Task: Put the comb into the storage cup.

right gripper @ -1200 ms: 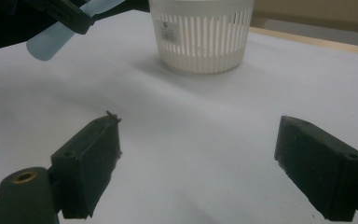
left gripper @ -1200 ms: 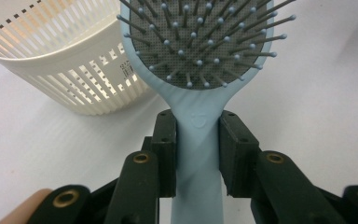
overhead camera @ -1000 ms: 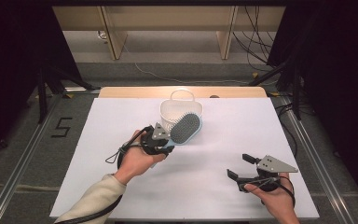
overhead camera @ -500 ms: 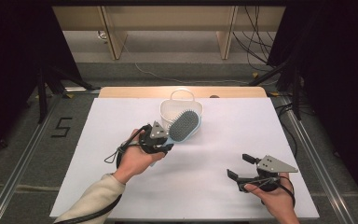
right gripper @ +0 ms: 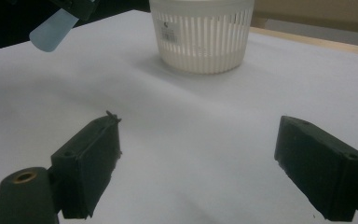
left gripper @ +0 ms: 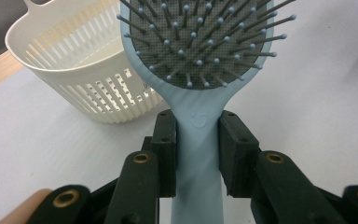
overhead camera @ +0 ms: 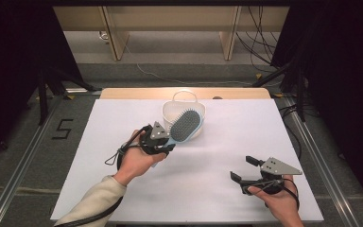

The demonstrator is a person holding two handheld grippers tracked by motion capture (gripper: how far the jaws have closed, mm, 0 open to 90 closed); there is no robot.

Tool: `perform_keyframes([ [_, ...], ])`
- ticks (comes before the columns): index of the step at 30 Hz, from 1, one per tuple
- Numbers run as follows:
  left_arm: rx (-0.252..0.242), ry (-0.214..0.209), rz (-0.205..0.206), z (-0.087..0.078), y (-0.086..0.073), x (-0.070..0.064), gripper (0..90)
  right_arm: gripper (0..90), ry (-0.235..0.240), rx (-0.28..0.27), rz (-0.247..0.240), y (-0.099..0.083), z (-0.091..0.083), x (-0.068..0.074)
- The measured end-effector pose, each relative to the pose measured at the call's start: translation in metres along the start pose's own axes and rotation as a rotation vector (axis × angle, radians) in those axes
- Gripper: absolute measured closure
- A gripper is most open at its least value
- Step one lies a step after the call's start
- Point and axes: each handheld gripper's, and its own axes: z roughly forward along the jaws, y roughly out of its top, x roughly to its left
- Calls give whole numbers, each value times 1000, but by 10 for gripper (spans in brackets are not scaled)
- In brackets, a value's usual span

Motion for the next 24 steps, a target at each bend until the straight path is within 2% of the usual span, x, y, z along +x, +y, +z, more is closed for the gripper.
perform_keyframes([
  [24,-30,16,-12,-2,0,5,698,151,0,1,-2,0,0,0],
])
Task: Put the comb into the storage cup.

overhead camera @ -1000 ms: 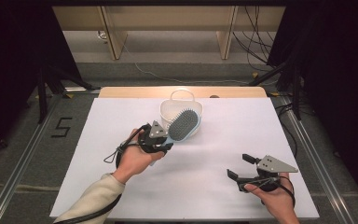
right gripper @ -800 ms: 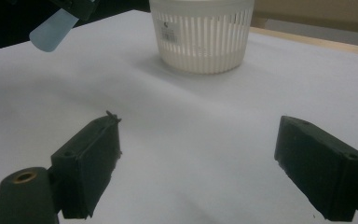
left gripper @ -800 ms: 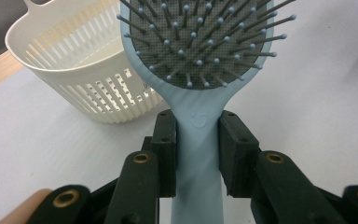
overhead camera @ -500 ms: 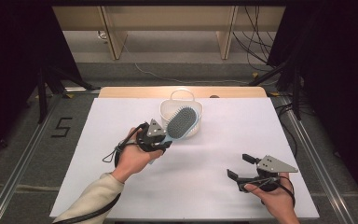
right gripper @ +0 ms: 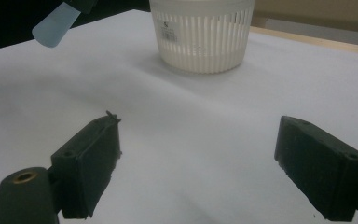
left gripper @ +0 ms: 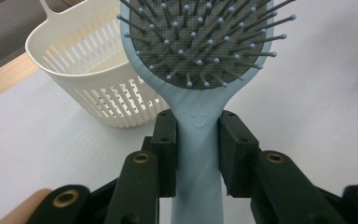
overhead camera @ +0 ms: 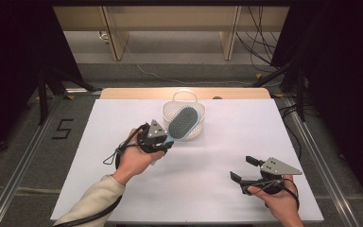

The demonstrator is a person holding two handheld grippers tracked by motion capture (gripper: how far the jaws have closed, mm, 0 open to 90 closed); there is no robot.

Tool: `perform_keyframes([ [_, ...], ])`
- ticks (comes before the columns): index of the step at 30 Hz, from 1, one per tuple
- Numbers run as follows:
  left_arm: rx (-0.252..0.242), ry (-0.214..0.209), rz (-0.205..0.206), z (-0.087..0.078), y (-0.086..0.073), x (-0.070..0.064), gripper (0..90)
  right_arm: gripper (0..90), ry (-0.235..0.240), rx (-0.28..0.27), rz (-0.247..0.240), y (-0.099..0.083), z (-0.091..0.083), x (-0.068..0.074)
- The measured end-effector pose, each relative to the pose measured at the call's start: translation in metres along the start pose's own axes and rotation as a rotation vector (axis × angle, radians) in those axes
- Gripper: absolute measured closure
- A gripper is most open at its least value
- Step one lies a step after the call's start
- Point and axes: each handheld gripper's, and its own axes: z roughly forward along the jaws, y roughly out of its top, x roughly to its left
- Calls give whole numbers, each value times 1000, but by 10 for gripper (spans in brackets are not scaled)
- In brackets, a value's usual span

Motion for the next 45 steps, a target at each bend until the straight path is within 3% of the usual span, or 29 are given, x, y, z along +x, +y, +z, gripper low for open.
perform_keyframes([
  [45,-35,28,-7,-6,1,9,698,151,0,-3,3,0,0,0],
])
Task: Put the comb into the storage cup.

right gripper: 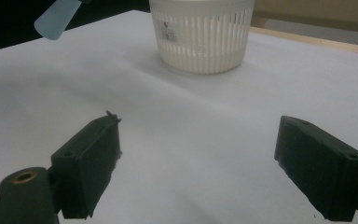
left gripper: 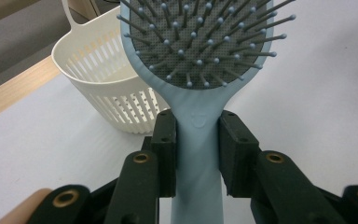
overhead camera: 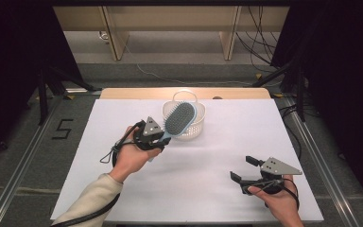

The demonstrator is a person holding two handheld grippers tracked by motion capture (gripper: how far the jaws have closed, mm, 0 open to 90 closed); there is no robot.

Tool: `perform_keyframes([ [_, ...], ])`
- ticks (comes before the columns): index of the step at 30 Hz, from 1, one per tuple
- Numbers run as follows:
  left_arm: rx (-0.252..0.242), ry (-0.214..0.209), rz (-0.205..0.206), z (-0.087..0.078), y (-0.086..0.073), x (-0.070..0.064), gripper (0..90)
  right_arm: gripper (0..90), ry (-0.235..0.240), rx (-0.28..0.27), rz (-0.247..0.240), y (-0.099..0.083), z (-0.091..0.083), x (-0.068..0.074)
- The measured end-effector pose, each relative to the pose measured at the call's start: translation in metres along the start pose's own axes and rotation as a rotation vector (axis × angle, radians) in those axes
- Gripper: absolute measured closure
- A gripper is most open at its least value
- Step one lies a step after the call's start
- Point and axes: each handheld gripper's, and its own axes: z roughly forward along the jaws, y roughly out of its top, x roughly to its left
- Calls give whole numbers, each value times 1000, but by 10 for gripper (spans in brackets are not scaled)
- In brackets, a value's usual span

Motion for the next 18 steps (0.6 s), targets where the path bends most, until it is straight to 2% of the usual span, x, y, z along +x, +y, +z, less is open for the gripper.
perform_keyframes([
  [18,-15,4,-7,-4,2,5,698,151,-1,4,-1,0,0,0],
])
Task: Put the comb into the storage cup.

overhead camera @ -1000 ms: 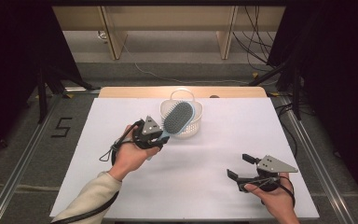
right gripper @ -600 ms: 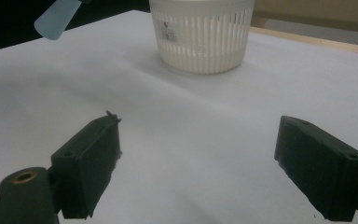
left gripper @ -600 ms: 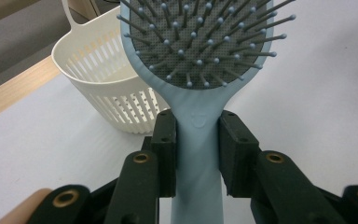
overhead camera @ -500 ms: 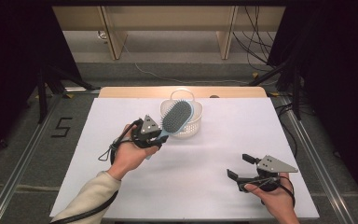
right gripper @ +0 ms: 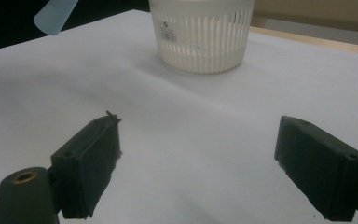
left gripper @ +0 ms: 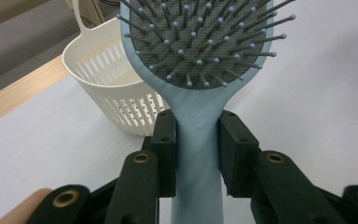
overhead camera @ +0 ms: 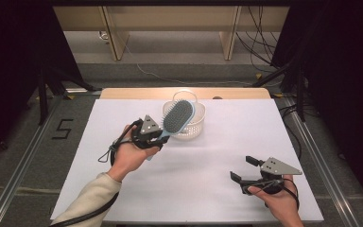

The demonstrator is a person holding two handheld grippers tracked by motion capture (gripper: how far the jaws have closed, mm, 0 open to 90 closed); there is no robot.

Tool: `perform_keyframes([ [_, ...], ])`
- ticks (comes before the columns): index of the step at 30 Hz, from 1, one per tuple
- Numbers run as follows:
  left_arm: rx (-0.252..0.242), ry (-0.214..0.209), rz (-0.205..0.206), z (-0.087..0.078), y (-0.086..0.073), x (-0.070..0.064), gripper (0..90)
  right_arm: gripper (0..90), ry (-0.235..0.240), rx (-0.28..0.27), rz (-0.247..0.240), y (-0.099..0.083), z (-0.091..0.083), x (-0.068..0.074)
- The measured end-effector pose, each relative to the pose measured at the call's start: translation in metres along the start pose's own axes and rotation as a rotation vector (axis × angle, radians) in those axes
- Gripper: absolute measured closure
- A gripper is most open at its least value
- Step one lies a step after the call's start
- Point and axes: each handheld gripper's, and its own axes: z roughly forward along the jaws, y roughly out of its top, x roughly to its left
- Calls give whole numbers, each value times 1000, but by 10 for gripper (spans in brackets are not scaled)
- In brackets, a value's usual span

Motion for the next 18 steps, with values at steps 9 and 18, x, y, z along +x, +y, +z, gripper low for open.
perform_keyframes([
  [9,-9,6,-2,-2,1,2,698,151,2,-4,0,0,0,0],
  [18,-19,13,-13,-4,2,5,698,151,2,-2,-1,0,0,0],
])
